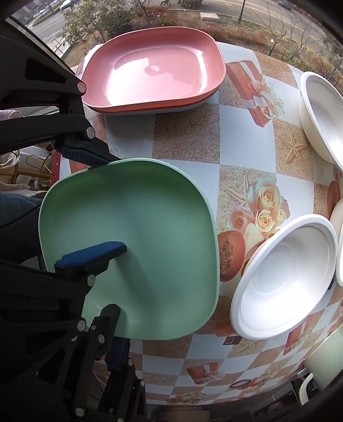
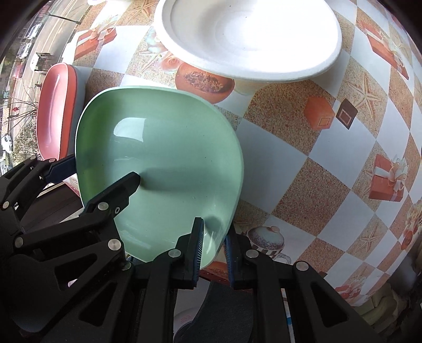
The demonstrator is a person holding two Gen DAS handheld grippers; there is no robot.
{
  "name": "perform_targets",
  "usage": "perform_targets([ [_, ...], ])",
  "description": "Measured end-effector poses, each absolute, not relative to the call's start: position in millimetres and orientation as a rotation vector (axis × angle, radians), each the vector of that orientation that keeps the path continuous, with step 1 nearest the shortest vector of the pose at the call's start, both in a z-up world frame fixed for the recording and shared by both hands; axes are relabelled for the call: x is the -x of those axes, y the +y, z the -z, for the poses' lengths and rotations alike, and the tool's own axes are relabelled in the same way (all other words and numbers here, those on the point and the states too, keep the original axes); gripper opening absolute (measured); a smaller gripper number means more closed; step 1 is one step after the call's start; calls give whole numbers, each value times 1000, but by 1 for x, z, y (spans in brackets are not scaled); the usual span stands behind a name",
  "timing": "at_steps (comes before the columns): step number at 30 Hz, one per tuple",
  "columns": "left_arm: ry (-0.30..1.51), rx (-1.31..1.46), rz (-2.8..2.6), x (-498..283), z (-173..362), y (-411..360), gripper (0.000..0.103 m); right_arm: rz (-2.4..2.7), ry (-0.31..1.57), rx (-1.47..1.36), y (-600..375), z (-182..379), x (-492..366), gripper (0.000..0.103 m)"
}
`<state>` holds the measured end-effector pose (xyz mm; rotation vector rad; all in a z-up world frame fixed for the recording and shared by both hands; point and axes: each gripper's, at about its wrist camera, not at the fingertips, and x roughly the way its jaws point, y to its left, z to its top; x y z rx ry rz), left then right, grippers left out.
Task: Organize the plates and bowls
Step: 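Lift the green plate with the right gripper toward the pink plate stack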
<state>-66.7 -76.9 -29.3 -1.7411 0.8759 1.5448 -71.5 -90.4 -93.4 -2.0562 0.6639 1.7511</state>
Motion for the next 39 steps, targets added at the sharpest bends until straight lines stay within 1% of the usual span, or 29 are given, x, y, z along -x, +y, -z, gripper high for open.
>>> perform_targets([
  [13,829,1655,-1648,83,-3,-73,57,-1827,621,1968,-106,63,67,18],
  [21,804,1611,-1716,88,-15,-78,57,-1875,591,1941,-112,47,59,18],
  [24,793,1607,-1740,87,-7,-83,57,-1887,586,1941,-117,47,59,18],
  [33,754,1613,-1809,113,-28,-98,57,-1927,540,1957,-135,38,59,18],
  [39,730,1631,-1837,122,-31,-112,57,-1943,510,1978,-148,40,56,18],
])
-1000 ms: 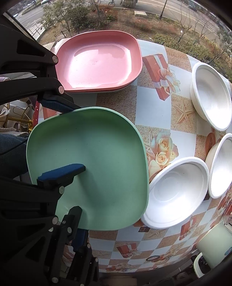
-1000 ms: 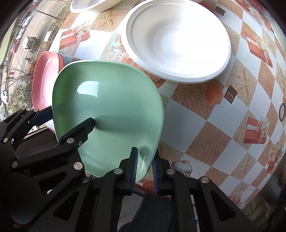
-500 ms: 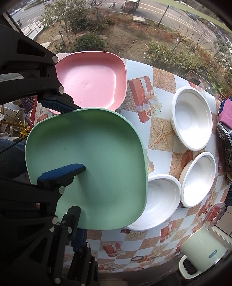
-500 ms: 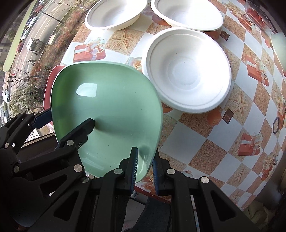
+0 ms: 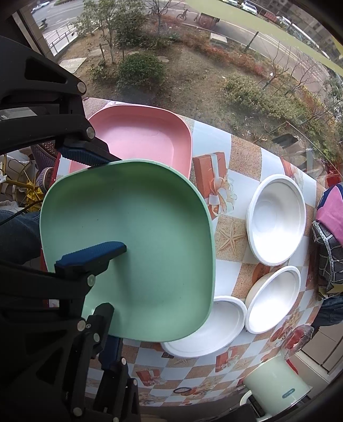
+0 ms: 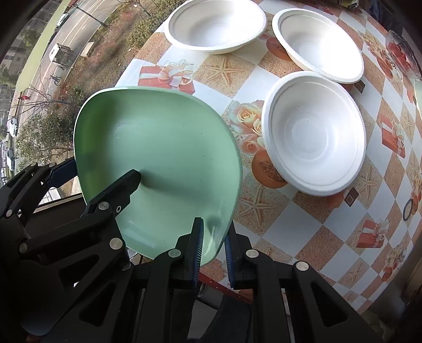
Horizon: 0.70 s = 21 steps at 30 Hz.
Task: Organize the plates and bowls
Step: 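Lift the green plate with the right gripper toward the pink plate stack, then lower the green plate onto the pink plate and open the right gripper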
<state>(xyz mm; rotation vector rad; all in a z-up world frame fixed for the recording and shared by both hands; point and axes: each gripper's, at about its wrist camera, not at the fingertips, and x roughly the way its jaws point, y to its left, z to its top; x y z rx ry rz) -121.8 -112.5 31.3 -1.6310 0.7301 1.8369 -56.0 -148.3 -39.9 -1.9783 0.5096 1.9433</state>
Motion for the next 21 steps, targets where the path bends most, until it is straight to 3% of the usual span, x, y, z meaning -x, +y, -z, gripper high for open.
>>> perform_targets([
  [21,709,1669,-1893,141,-31,-142,57,-1972,461,2046,-153,41,73,18],
])
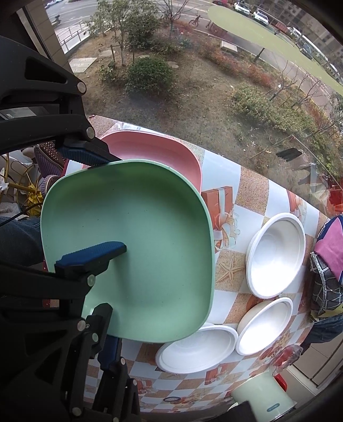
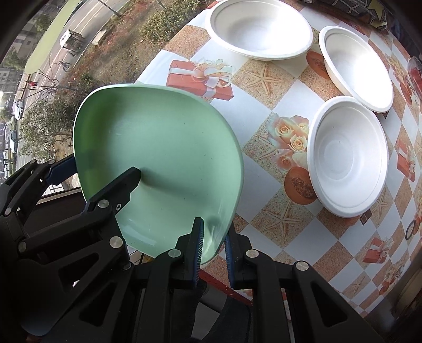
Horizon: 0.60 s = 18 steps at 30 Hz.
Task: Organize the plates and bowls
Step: 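Lower the green plate onto the pink plate and open the right gripper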
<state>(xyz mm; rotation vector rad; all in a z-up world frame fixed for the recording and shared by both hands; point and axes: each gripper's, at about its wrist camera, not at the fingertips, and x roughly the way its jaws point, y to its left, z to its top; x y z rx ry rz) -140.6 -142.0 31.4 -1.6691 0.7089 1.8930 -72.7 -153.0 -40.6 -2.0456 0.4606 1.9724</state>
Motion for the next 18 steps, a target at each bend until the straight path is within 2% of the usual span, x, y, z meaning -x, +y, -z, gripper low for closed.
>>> perform_targets([
  [18,603,1803,-1966,160,-18,-179,57,-1999,374,2129,-161,53,90,18],
])
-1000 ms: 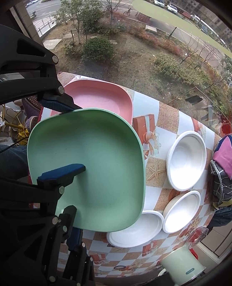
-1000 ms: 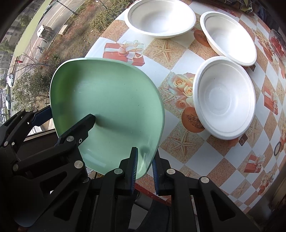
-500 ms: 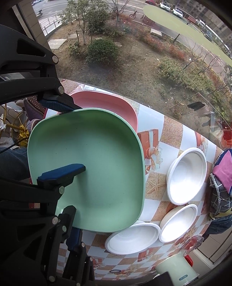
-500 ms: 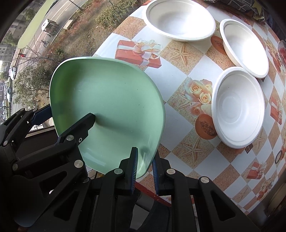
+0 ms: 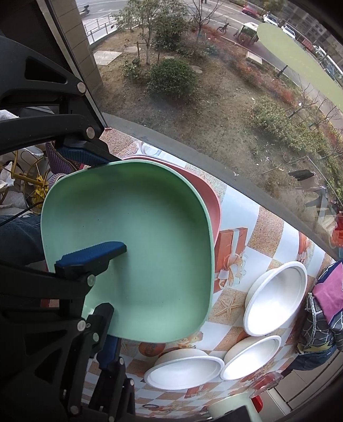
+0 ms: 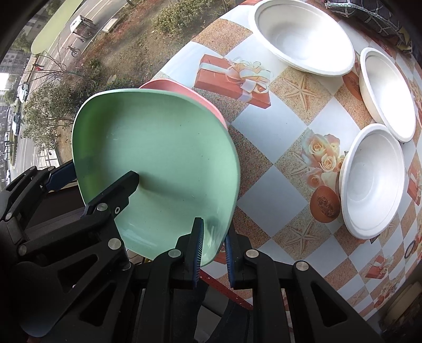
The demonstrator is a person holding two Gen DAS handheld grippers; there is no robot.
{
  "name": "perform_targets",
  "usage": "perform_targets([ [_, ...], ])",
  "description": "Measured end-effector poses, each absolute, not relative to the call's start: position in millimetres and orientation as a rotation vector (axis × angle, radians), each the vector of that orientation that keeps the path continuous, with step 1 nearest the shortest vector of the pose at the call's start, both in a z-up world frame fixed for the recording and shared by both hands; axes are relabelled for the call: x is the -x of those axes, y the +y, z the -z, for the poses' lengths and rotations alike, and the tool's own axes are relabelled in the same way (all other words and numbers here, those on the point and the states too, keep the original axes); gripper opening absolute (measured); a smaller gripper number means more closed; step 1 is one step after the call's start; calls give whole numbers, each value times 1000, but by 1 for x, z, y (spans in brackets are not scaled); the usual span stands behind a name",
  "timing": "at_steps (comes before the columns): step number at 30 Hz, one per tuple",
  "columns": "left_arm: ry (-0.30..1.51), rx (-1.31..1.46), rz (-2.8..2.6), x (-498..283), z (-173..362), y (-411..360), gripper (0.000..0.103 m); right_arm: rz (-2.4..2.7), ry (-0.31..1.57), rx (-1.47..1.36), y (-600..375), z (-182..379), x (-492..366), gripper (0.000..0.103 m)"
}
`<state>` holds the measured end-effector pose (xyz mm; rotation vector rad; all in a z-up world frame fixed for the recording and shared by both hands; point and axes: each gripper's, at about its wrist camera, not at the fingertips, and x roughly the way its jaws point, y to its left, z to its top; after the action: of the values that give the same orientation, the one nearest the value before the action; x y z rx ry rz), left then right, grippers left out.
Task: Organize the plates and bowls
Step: 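Lower the green plate onto the pink plate and open the right gripper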
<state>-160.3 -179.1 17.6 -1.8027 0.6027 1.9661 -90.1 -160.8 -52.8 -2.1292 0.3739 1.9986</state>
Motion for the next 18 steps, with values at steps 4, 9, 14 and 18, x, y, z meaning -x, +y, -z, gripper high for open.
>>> perform_targets([
  [4,557,1850,-1961,167,-9,-187,57,-1998,330,2156,-163,57,97,18],
  [9,583,1839,-1955,179,-5,-185,57,-1990,381,2144,-155,59,102,18],
  [14,674,1774,-1935,186,-1,-173,57,-1955,525,2098,-142,66,99,18],
  [18,745,1704,-1928,185,1,-166,59,-1936,631,2062,-133,69,95,18],
])
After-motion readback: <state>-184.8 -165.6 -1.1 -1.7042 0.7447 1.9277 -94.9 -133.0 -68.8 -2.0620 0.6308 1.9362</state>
